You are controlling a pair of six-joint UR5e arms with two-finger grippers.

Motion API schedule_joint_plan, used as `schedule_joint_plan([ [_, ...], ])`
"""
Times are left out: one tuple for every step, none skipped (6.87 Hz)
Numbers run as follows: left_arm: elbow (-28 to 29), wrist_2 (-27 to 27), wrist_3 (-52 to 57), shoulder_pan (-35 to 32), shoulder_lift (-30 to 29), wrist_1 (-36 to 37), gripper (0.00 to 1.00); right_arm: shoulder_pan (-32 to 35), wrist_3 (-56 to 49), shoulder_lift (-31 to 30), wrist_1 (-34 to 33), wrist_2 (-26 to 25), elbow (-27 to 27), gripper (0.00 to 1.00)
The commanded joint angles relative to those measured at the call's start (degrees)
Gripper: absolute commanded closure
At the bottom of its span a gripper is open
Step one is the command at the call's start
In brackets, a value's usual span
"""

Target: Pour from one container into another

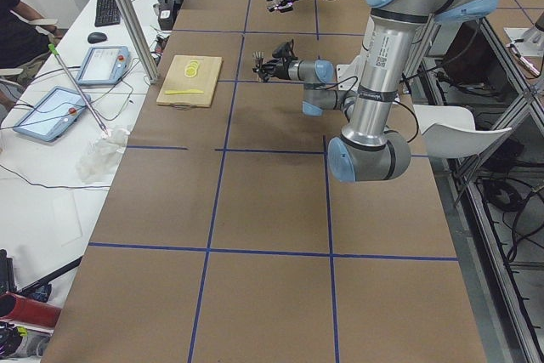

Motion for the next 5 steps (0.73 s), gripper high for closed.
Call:
schedule_joint_plan([
  [-1.4,1.8,-5.0,-1.7,11.7,-5.9,1.00,1.7,2.2,-2.5,3.7,2.9,-0.1,1.00],
  [0.1,5.1,-7.9,-1.7,18.7,-13.9,1.00,2.5,4.6,-4.0,3.7,3.7,-0.1,1.00],
  [0.9,7.8,-9.3,-1.7,19.7,-15.1,1.00,3.1,5.0,-4.2,3.8,4.7,-0.1,1.00],
  [3.3,10.6,-18.3,-1.7,21.9,-15.3,1.00,3.3,5.1,-4.2,3.8,4.8,0.0,1.00],
  [4.0,13.0,-19.9,-1.7,24.4,-15.6,1.00,3.5,5.1,-4.2,3.7,4.8,-0.1,1.00],
])
